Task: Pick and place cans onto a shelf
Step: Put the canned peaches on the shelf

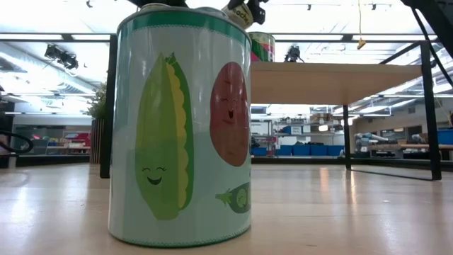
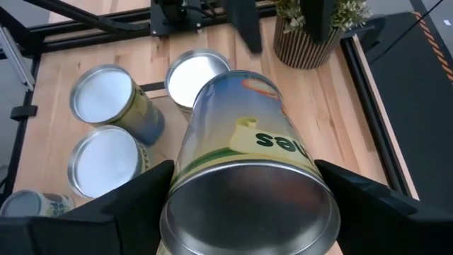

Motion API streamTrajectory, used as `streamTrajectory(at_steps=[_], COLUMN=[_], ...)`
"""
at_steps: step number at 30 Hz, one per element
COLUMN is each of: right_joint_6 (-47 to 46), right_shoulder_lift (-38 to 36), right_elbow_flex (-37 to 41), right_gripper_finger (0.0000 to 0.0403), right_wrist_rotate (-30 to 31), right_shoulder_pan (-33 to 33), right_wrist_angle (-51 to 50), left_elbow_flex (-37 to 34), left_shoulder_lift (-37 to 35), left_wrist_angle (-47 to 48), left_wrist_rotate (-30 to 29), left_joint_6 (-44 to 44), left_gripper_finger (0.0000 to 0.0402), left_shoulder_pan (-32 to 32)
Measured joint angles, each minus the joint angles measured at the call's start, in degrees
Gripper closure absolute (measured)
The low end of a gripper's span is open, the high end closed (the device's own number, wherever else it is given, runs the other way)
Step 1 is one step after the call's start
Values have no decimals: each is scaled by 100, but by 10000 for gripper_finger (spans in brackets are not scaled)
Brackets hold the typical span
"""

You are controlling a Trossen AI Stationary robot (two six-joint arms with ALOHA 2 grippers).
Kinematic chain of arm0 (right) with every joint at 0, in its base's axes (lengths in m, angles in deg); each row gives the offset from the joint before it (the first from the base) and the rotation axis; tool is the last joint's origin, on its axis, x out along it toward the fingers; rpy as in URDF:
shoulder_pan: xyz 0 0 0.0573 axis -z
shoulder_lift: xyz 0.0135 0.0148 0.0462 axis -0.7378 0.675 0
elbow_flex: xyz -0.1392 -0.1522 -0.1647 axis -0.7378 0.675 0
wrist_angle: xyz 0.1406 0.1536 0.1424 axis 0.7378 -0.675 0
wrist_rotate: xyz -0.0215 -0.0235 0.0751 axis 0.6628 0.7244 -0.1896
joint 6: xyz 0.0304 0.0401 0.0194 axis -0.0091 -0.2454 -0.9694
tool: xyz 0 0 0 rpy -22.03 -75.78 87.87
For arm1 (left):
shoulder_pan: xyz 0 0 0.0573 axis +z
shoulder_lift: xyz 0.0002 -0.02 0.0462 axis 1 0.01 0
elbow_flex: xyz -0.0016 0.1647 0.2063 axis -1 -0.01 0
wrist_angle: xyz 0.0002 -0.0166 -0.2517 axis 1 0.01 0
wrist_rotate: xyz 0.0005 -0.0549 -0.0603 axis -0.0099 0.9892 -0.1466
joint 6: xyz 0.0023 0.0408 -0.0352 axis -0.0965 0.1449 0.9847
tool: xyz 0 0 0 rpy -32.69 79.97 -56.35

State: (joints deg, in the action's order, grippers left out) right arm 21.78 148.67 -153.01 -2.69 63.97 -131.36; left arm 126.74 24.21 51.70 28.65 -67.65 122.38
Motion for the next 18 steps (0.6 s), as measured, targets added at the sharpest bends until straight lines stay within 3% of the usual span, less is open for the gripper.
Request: streamTrajectory(at_steps=[9,12,14,18], right_joint_6=[29,0,-139,-742], right_shoulder_lift=[47,50,48,50], right_elbow_flex=[256,413,518,672], right_gripper_finger=[71,72,72,72], right_wrist_rotate=[37,304,553,447], right_shoulder_pan=[31,72,153,363], right_wrist_angle=[32,-58,-15,97], left_elbow_flex=[2,2,2,2], left_shoulder_lift=[-413,-492,-503,-503], left_wrist_angle=[4,-6,12,7], left_wrist_rotate=[-7,-8,-7,-4], left_joint_6=[9,13,32,44], left_gripper_finger=[198,198,198,198], left_shoulder_pan=[462,525,557,557])
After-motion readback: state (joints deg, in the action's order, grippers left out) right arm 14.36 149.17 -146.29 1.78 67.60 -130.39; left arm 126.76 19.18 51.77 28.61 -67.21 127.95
